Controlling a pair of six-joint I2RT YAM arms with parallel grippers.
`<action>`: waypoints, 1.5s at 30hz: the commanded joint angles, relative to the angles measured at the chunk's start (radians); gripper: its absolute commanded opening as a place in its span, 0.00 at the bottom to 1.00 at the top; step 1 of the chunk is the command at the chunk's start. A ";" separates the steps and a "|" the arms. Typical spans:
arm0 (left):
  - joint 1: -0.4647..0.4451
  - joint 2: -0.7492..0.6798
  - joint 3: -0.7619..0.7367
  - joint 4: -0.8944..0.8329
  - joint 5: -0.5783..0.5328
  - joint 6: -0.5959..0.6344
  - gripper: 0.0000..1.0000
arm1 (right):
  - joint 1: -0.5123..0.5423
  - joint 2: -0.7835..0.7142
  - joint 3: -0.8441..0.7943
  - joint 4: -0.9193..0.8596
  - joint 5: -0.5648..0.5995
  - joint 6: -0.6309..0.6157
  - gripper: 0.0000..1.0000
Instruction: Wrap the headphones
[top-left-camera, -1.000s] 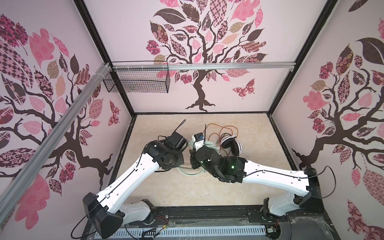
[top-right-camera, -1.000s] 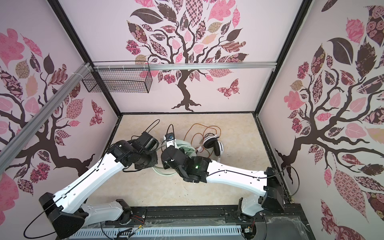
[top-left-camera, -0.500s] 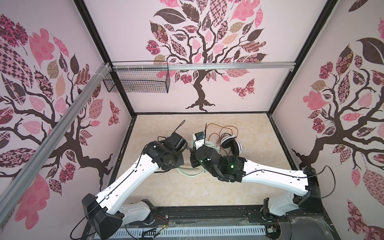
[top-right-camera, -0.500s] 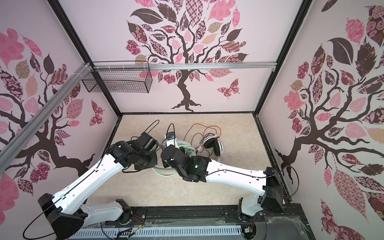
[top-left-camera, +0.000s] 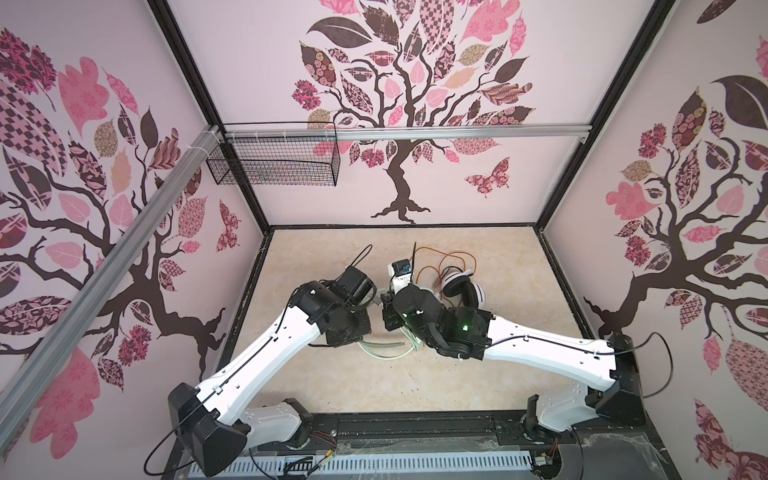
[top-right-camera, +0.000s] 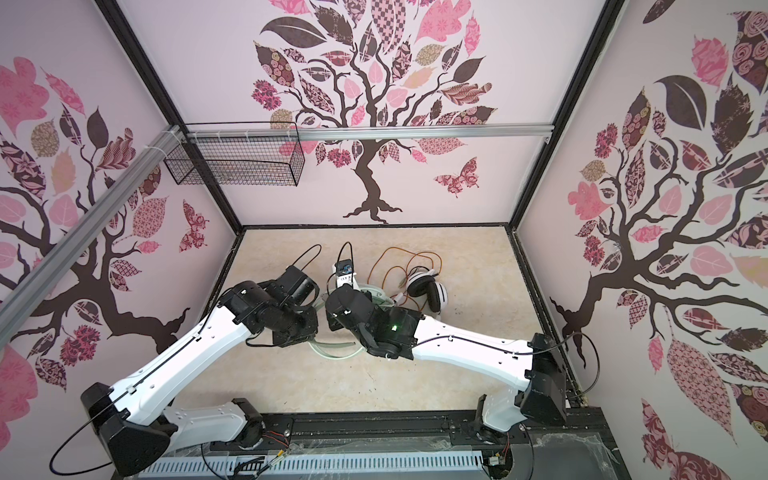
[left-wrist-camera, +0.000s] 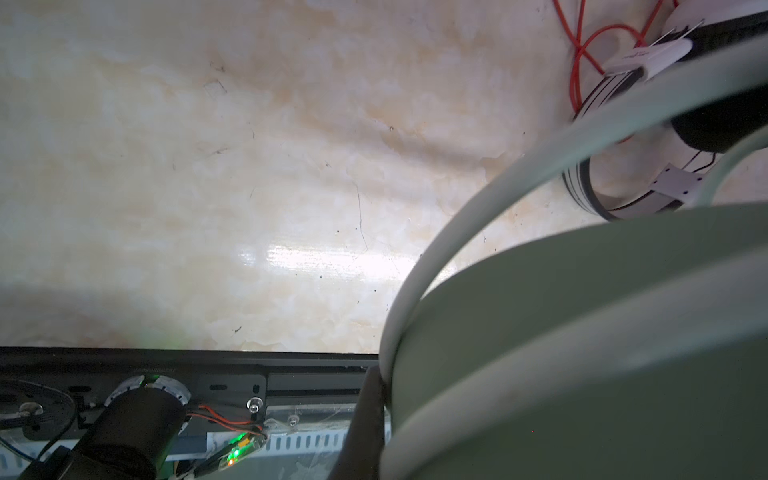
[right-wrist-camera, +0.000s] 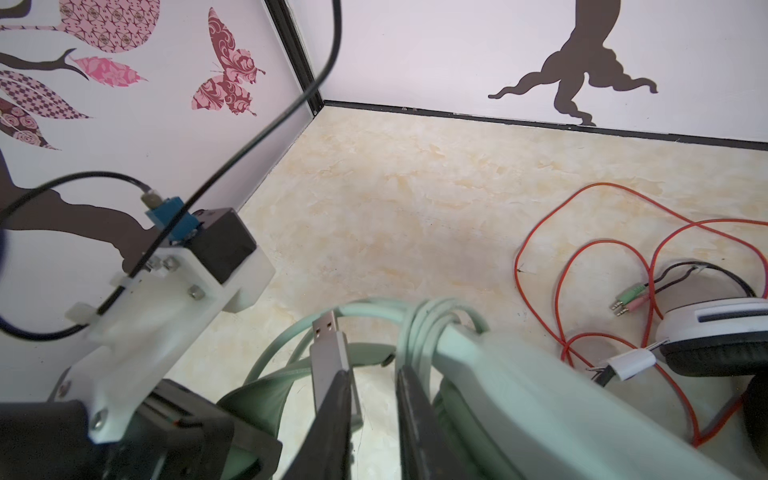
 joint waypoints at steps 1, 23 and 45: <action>0.004 0.036 -0.041 0.009 0.105 -0.007 0.00 | -0.009 -0.002 0.015 -0.031 -0.034 -0.005 0.25; 0.355 0.543 0.132 0.157 0.172 0.159 0.00 | -0.011 -0.441 -0.256 -0.182 -0.146 0.084 0.33; 0.823 0.899 0.472 0.277 0.190 0.287 0.02 | -0.016 -0.665 -0.527 -0.217 -0.103 0.217 0.35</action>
